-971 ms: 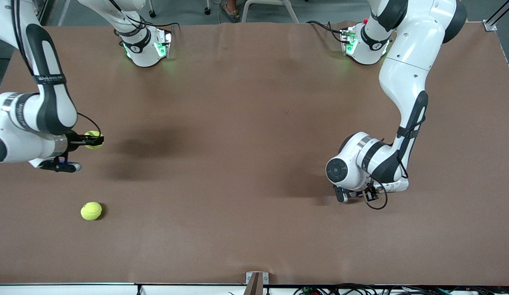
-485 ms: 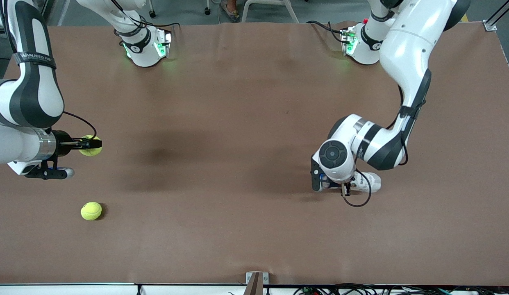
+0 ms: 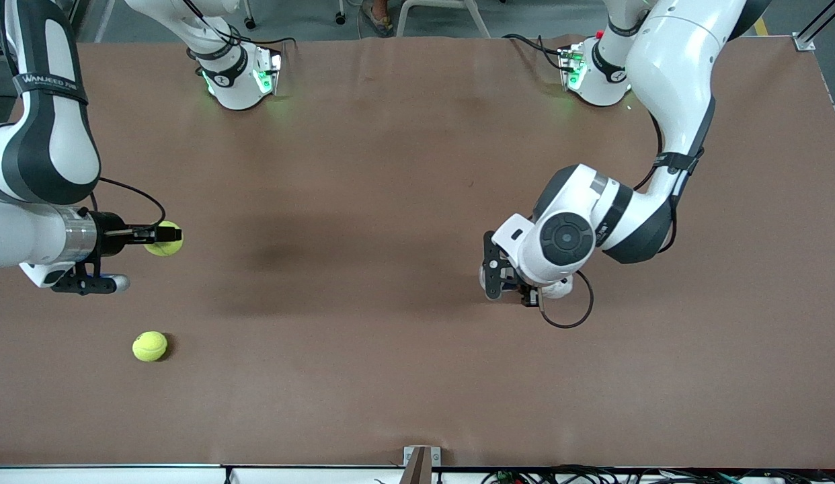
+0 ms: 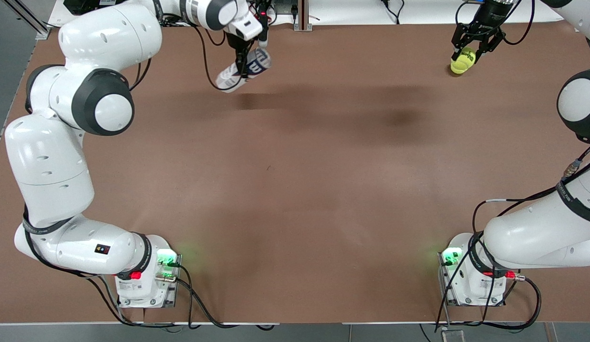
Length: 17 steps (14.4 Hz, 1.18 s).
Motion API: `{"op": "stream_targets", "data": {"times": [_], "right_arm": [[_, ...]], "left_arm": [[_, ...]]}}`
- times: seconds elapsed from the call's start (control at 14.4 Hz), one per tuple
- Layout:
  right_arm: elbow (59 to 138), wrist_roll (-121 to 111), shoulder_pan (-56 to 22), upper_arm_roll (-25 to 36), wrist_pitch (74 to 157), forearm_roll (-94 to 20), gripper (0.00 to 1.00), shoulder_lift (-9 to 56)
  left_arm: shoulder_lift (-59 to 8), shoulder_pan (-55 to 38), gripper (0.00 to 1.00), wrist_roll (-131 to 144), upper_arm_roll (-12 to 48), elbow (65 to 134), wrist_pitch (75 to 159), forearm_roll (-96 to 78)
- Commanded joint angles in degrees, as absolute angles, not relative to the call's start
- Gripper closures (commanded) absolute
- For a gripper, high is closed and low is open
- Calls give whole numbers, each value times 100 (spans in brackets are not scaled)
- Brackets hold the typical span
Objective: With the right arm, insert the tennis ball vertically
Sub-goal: 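Lift the can upright with the left gripper while the right gripper carries the ball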
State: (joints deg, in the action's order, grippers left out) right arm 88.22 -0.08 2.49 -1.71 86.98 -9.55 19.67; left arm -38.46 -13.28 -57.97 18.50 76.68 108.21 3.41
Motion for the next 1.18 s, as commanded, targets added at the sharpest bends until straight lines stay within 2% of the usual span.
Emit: {"op": "stream_targets", "data": {"times": [0.0, 0.28, 0.49, 0.69, 0.9, 0.97, 1.11], "right_arm": [[8710, -18, 202, -185, 8561, -1063, 54, 1925], [8710, -18, 62, -193, 8561, -1124, 54, 1846], [8692, -9, -140, -193, 8569, -1861, 54, 1811], [8613, -9, -491, -185, 8657, -2152, 54, 1837], [8613, 17, -843, -176, 9095, -2932, 54, 1846], [8613, 44, -948, -176, 9236, -3162, 54, 1846], [8613, 62, -1115, -176, 9604, -3593, 54, 1854]], "left_arm": [[-3990, -977, 37, -6264, 1889, 7462, 11186, -682], [-4122, -800, 37, -7319, 1890, 7479, 11592, -1965], [-4157, -887, 37, -8057, 1907, 7488, 11899, -2951], [-4271, -1186, 37, -8393, 1907, 7497, 12557, -3304], [-4359, -1537, 41, -8629, 1916, 7567, 13251, -3742], [-4368, -1695, 41, -8866, 1942, 7602, 13645, -4005], [-4386, -1897, 40, -8991, 1942, 7620, 13912, -4367]]}}
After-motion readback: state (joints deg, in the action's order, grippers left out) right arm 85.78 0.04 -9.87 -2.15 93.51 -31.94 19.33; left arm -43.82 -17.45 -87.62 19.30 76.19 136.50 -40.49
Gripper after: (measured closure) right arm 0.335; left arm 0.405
